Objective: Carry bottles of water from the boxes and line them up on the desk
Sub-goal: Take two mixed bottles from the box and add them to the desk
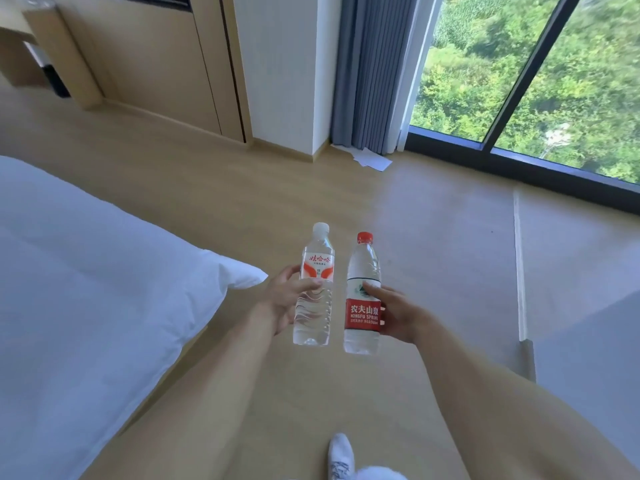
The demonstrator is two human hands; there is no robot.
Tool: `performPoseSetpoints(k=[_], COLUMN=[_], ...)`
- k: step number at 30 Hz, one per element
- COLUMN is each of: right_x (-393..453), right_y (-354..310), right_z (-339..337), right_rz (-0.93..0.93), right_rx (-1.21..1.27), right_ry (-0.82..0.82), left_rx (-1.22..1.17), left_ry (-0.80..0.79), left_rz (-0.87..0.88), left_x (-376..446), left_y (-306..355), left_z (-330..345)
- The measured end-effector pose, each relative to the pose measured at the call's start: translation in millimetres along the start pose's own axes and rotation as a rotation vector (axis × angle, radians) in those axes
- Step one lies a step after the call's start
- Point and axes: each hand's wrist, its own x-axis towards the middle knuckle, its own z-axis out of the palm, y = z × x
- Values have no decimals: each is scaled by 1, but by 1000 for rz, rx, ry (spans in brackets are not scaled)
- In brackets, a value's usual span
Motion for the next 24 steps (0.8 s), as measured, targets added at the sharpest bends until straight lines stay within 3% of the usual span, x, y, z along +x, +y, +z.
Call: performPoseSetpoints(k=[9, 24], right_x=[106, 328], right_y=[-105, -268], right_z=[-8, 96], right_rz=[29, 32], right_rx=[-120, -277], right_ry=[-73, -135], left_rx=[25, -83], left_ry=[135, 174], left_rz=[27, 22], left_x=[93, 295], left_y=[67, 203], left_z=[10, -101])
